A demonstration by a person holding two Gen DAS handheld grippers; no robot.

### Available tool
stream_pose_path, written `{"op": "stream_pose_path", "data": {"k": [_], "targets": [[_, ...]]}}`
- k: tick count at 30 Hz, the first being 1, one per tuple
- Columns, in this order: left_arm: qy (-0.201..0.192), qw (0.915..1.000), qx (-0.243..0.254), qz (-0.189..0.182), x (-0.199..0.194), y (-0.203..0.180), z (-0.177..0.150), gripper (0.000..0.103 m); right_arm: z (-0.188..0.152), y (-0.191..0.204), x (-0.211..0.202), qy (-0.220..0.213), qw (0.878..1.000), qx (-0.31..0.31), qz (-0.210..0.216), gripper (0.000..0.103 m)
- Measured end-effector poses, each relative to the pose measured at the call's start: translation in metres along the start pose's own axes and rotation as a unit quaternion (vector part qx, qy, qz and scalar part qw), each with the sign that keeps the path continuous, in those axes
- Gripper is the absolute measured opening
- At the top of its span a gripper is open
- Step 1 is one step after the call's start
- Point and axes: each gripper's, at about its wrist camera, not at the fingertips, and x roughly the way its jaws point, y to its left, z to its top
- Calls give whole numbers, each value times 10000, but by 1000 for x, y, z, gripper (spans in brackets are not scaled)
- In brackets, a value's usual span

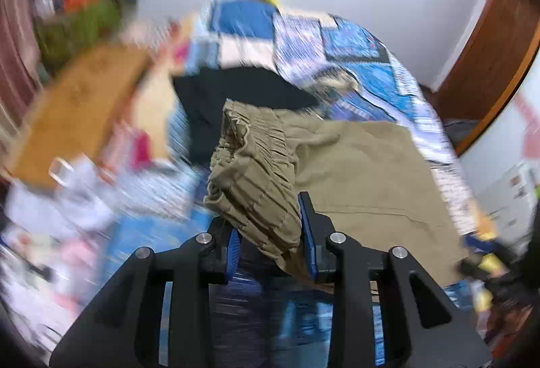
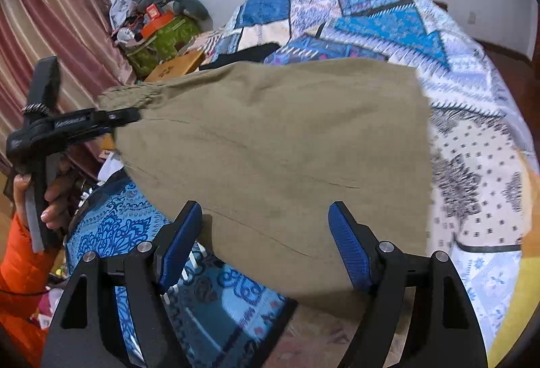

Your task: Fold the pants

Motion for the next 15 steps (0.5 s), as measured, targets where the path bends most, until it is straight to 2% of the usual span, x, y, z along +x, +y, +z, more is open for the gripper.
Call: {"op": "stream_pose_path", "data": {"k": [2,4,6,9,11,15], "targets": [[-405,9974,279,534,-13,-3,2,31,-2,-4,-6,-71,9999,21,-125,74],[-894,9889,510,1073,-29,-6,3,30,-4,-11,-9,-105,9996,134,-203,74],[-1218,9805,729,1362,-39,-12,4,28,-7,-16,-8,-35,9995,243,-193,74],[-1507,9713,1120,1460,-48,-30,6,27,-14,-17,2,148,9994,259,-145,74],[-1668,9651,1441,1414,-52,-49,7,27,-17,-16,4,109,9996,229,-138,74],[-1745,9626,1833,965,-57,-85,14,26,-16,-17,3,102,9996,261,-76,74]]}}
